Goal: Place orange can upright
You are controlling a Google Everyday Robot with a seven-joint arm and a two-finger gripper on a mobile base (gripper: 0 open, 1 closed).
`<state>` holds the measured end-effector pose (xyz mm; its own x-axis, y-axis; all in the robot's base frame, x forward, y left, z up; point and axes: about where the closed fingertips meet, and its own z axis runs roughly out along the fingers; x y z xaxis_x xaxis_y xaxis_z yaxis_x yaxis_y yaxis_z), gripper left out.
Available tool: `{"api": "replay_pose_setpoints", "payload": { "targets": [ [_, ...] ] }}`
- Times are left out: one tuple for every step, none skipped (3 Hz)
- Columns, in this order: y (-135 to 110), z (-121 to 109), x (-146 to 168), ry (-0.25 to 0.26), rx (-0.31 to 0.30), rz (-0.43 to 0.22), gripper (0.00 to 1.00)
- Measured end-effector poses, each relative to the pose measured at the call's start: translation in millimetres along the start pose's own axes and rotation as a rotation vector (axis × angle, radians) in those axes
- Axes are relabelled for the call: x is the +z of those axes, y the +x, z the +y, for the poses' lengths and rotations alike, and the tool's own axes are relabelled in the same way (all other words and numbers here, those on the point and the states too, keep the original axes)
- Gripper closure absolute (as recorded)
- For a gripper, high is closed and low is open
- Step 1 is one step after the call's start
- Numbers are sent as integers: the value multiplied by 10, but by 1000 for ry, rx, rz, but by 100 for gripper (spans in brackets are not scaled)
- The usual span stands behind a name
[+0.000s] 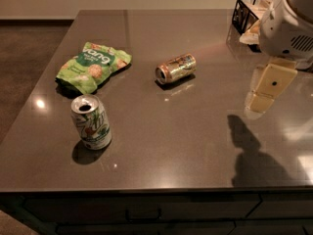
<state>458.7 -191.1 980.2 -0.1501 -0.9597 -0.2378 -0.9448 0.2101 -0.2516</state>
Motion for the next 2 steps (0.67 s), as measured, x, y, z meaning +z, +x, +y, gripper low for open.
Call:
{"api": "replay_pose_setpoints", "payload": {
  "targets": [
    [-380,-230,191,-26,-93,-65,0],
    [-699,-478,406,-43,-192,-109,0]
  ]
}}
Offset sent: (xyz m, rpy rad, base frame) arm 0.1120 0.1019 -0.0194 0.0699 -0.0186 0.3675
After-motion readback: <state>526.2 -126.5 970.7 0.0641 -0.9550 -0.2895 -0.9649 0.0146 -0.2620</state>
